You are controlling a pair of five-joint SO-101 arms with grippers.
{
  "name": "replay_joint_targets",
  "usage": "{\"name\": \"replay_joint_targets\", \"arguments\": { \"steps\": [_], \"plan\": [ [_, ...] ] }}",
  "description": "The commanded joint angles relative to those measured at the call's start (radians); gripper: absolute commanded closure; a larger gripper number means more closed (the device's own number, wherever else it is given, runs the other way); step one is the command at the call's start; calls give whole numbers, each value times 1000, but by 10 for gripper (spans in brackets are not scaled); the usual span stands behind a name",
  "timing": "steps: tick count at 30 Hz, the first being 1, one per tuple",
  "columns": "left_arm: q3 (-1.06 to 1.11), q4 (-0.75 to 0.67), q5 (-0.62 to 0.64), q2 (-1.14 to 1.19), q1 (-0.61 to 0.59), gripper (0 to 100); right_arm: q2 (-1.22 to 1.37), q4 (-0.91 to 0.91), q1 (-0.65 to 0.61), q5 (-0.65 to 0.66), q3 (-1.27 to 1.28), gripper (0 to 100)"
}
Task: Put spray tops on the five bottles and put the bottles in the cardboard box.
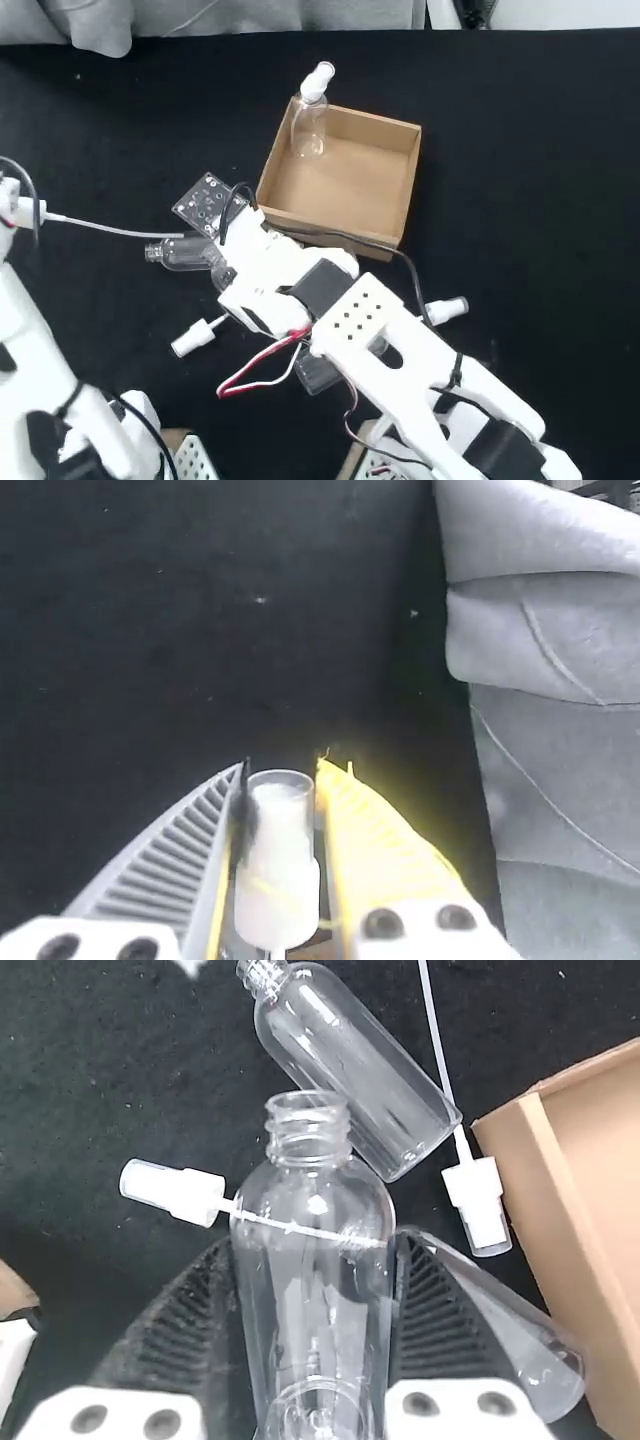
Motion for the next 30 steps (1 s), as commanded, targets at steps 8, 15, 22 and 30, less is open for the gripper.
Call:
{"name": "replay_joint_targets", "arguments": {
  "steps": [8,15,22,30],
  "plan": [
    [265,-229,54,-242,10,973,-58,-25,21,2,-7,920],
    [357,-284,57,-325,10,973,-58,-25,21,2,-8,920],
    [386,-296,58,-350,12,973,-58,-20,20,8,-10,920],
    [438,-331,58,-350,12,973,-134,-15,20,9,13,920]
  ]
}}
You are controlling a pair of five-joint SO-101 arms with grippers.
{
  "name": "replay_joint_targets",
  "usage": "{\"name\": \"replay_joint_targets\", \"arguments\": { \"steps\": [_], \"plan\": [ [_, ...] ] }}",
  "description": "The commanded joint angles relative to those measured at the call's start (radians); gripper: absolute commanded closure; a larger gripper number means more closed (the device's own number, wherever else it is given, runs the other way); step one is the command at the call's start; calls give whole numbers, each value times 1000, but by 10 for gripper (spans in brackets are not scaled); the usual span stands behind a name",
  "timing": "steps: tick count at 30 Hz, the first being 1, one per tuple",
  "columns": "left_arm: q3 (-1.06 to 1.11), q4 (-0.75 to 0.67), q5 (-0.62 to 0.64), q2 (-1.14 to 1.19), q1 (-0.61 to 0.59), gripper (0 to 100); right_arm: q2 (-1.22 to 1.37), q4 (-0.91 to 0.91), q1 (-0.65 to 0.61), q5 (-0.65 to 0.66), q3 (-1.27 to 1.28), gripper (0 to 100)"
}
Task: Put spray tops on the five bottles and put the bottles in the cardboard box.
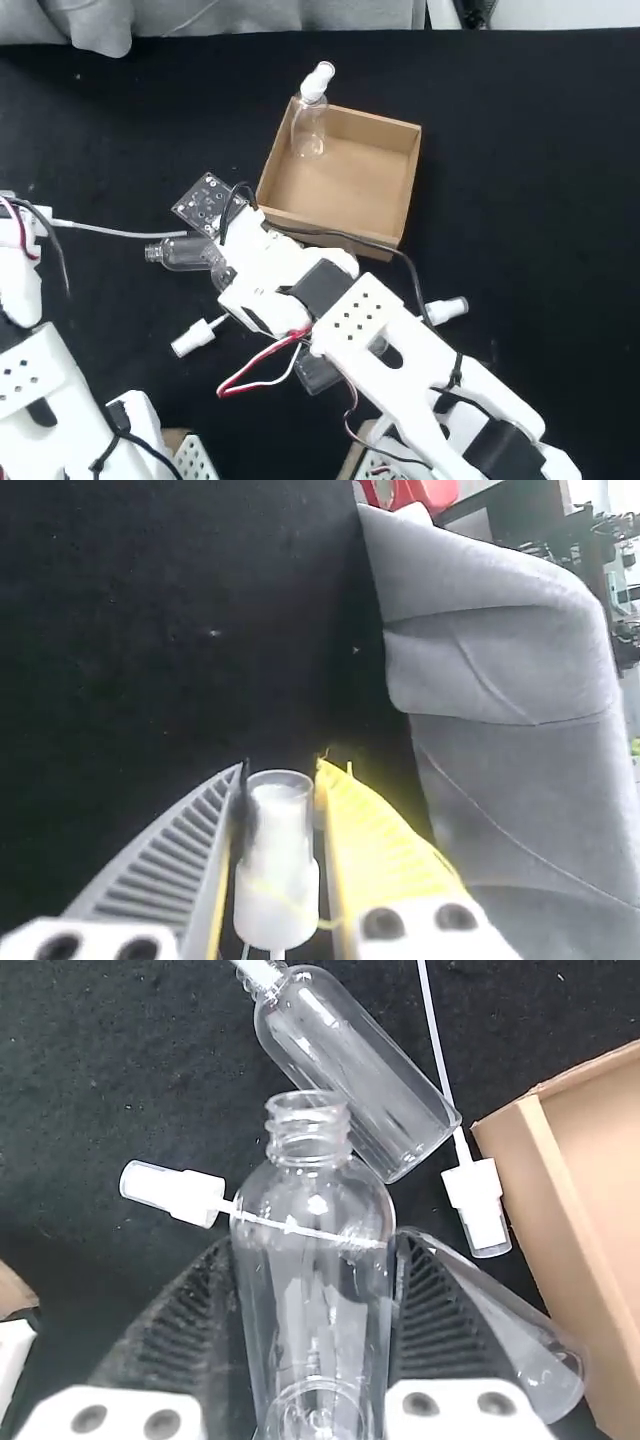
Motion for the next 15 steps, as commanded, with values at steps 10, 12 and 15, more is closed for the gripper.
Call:
{"name": "replay_joint_targets", "arguments": {
  "steps": [10,12,15],
  "plan": [
    [-13,-21,54,-26,70,973,-209,-92,23,11,99,918],
    [-18,-25,57,-26,87,973,-209,-92,26,11,99,918],
    [-27,-26,60,-26,93,973,-209,-92,26,11,99,918]
  ]
}}
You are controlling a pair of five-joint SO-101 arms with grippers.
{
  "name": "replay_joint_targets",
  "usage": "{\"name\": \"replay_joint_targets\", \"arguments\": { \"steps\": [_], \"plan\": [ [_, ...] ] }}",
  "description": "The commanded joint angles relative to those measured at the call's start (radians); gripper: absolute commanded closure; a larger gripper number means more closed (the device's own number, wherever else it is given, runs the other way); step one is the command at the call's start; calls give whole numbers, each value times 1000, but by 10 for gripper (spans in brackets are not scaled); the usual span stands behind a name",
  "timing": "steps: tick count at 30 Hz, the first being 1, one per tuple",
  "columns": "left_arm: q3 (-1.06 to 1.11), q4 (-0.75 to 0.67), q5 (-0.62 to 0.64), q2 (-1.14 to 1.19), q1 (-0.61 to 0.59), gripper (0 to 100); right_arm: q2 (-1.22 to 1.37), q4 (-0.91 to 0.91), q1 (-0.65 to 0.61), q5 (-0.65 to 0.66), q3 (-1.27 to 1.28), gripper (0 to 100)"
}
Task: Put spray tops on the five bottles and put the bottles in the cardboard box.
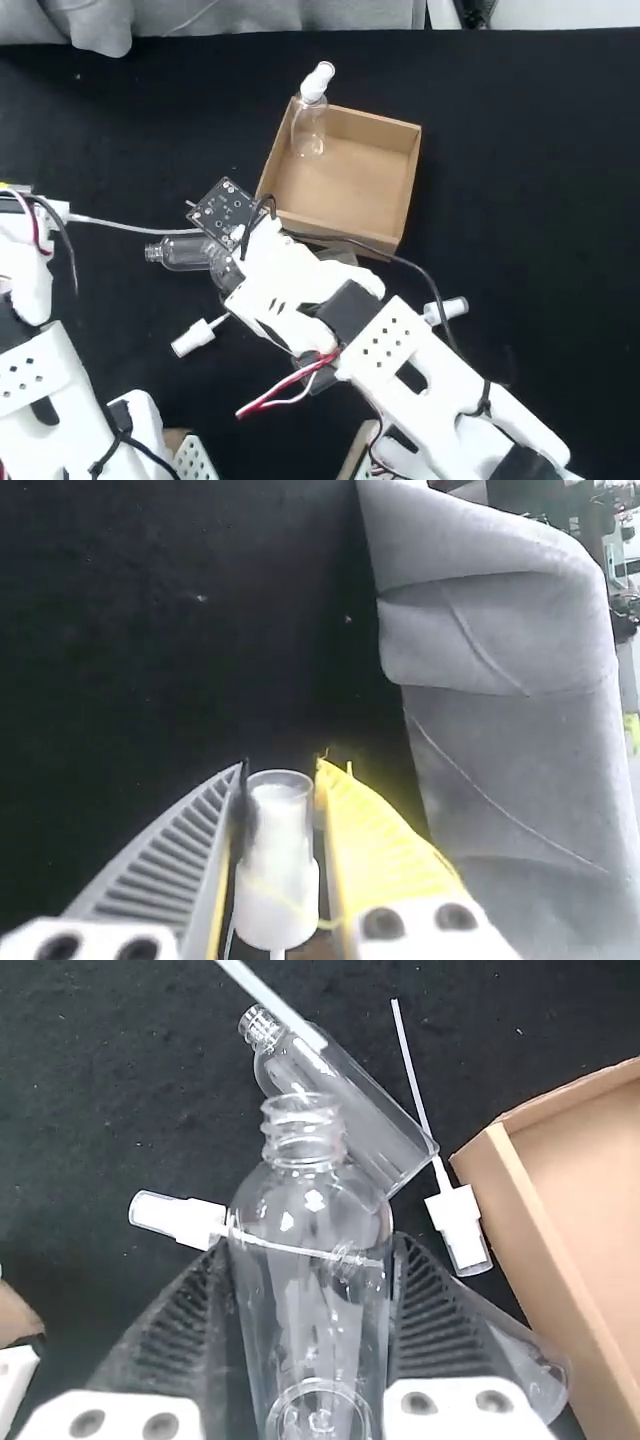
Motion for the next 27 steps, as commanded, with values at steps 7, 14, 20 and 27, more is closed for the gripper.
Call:
{"name": "replay_joint_targets", "arguments": {
  "steps": [7,14,20,27],
  "plan": [
    [-38,-28,8,-26,25,973,-53,-32,28,78,-1,920],
    [-38,-21,8,-26,25,973,-53,-95,29,87,42,920],
    [-27,-17,6,-26,25,973,-53,-106,49,89,45,920],
    [-10,-18,6,-28,24,973,-53,-130,78,123,54,920]
  ]
}}
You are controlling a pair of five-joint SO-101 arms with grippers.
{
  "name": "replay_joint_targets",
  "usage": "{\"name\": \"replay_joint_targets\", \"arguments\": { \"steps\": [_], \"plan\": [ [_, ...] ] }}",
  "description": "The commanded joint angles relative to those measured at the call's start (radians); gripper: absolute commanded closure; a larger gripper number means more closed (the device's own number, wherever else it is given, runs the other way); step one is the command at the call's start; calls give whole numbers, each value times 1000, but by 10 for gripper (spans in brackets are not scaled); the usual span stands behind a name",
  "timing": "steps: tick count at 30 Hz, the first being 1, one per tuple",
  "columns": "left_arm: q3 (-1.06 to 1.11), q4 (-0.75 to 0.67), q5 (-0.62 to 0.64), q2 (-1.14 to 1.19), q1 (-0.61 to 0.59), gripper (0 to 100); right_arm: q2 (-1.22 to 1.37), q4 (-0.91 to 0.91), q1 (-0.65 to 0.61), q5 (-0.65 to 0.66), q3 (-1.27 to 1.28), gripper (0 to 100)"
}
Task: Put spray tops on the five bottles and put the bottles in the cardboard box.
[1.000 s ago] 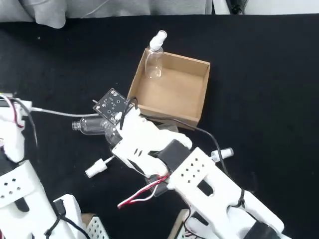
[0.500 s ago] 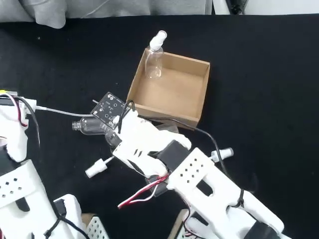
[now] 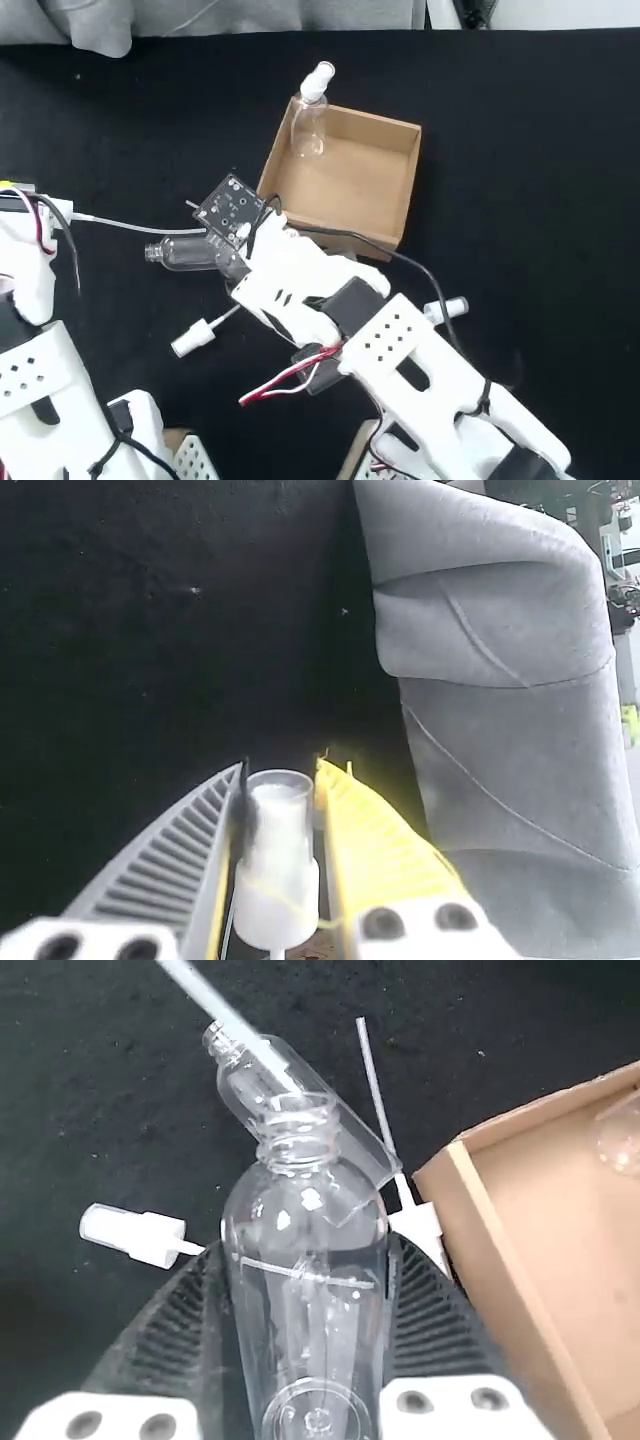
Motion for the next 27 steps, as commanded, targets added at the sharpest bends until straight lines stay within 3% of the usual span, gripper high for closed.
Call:
{"name": "replay_joint_targets", "arguments": {
  "steps": [1,15,20,27],
  "plan": [
    [-5,-20,0,-28,8,973,-54,-34,26,40,5,920],
    [39,-26,0,-28,10,973,-54,-57,25,40,15,920],
    [61,-28,-5,-28,64,973,-54,-55,23,41,15,920],
    [71,-28,-34,-28,82,973,-54,-61,23,101,36,920]
  ]
}}
